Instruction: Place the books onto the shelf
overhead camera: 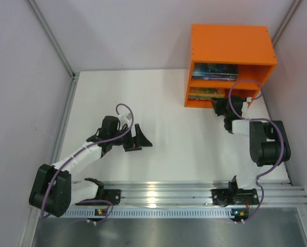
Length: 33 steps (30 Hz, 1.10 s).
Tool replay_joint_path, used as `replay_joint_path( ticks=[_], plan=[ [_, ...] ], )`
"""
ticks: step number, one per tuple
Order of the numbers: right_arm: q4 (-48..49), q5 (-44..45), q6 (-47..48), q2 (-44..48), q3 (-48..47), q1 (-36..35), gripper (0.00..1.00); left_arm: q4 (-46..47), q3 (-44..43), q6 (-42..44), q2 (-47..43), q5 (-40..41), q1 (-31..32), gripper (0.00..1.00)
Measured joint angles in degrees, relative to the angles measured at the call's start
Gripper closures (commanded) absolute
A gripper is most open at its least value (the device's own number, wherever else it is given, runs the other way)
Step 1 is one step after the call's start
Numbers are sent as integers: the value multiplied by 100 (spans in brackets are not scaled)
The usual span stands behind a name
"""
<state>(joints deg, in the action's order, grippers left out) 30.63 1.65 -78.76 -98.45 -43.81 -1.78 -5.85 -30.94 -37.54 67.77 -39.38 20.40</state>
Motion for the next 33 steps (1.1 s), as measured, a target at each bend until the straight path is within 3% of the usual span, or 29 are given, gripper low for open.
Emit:
replay_joint_path(
  ticks=[5,11,12,13,23,33],
  plan=[
    [203,-525,190,979,957,20,62,-256,-428,90,-20,50,2,2],
    [-273,-1825,1084,2343,1346,85,24,-940,-1355,487,-203,304,2,2],
    [-487,-2000,1322,2603,1342,85,5,-997,-1545,568,-251,376,2,1],
    [-761,-2140,1561,2896,1327,85,0,-1025,-1690,632,-295,439,2,1],
    [-4433,-2422,4203,5136,-229,85,0,-1141,-2437,1016,-457,584,2,1],
    [-6380,-2299,5392,6561,-424,85,0,-944,-2135,813,-1445,529,2,1]
  ],
)
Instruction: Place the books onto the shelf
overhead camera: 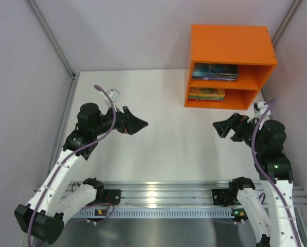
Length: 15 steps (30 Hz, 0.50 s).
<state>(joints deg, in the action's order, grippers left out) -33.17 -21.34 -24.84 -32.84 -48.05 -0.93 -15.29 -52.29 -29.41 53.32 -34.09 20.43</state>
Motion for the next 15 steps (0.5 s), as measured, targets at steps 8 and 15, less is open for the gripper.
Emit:
replay_joint_path(
  ticks=[8,15],
  plan=[
    [-363,229,221,804,614,0,0,225,680,-232,-702,-107,0,1],
    [-522,448,229,1134,872,0,0,155,1198,-282,-973,-153,0,1]
  ],
)
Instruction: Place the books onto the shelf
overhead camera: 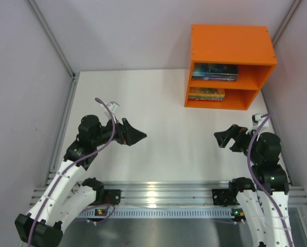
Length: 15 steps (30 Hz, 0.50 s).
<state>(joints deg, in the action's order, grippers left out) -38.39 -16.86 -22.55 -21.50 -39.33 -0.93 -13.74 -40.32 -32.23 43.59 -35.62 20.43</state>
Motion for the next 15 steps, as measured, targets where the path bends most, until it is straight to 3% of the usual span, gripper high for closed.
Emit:
replay_joint_path(
  ticks=[15],
  plan=[
    [-4,76,7,90,0,0,0,-219,2,210,-157,26,0,1]
  ],
)
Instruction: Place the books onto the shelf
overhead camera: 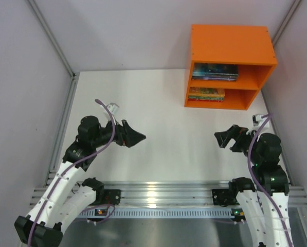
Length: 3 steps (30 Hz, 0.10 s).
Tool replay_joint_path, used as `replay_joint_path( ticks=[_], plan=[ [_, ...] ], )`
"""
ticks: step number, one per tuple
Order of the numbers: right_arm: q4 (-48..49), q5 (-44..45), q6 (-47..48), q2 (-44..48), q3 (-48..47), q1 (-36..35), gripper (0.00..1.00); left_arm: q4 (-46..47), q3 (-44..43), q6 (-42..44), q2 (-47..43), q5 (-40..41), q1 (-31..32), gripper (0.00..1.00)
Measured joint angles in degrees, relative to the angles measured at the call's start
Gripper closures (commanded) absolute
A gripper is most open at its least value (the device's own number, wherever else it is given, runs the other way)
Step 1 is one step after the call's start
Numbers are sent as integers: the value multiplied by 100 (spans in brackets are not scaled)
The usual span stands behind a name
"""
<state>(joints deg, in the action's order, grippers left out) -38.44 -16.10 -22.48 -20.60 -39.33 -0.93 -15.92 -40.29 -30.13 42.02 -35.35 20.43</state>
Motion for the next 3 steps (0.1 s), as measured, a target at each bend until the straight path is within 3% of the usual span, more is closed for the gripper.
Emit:
replay_joint_path(
  ticks=[3],
  plan=[
    [-4,0,-2,-2,0,0,0,-39,0,11,0,11,0,1]
  ],
)
